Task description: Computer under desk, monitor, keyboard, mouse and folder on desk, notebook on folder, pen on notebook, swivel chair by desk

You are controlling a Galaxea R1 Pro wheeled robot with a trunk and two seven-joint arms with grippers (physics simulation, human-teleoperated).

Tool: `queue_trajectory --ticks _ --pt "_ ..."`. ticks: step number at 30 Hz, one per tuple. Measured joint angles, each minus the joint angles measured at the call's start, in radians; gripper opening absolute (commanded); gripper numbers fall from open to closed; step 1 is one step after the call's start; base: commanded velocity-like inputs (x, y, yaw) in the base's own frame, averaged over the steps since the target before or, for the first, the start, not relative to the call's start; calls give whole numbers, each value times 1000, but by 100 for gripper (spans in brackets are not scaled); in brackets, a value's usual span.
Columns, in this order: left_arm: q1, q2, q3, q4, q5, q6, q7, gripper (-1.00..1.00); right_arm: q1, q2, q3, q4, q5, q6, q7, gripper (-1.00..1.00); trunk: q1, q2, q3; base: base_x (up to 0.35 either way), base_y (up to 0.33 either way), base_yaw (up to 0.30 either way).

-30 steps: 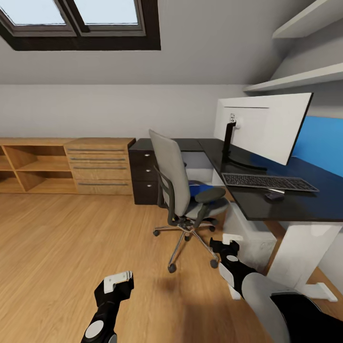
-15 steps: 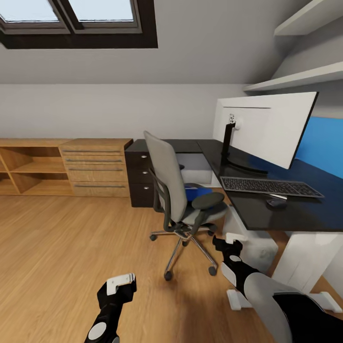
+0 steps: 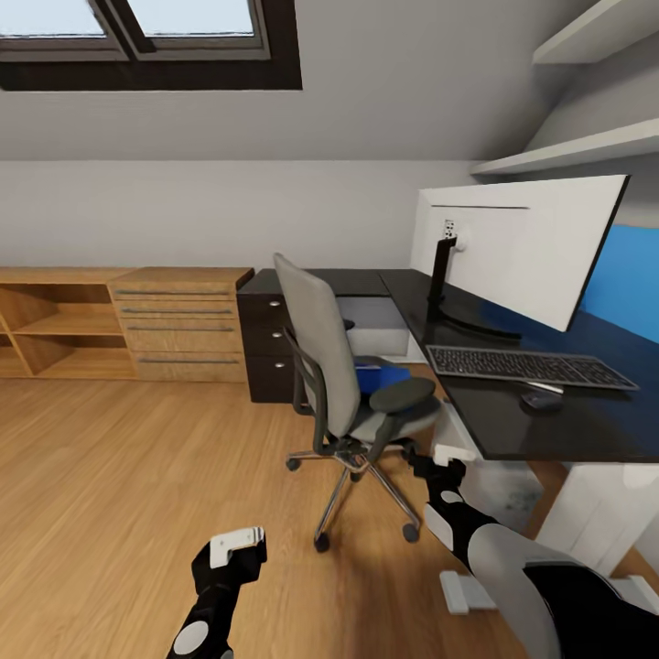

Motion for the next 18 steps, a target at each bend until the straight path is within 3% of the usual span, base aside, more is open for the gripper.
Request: queue_trajectory --ticks 18 --pt "1 0 -22 0 1 0 0 100 0 4 4 6 7 -21 7 100 0 0 0 115 0 0"
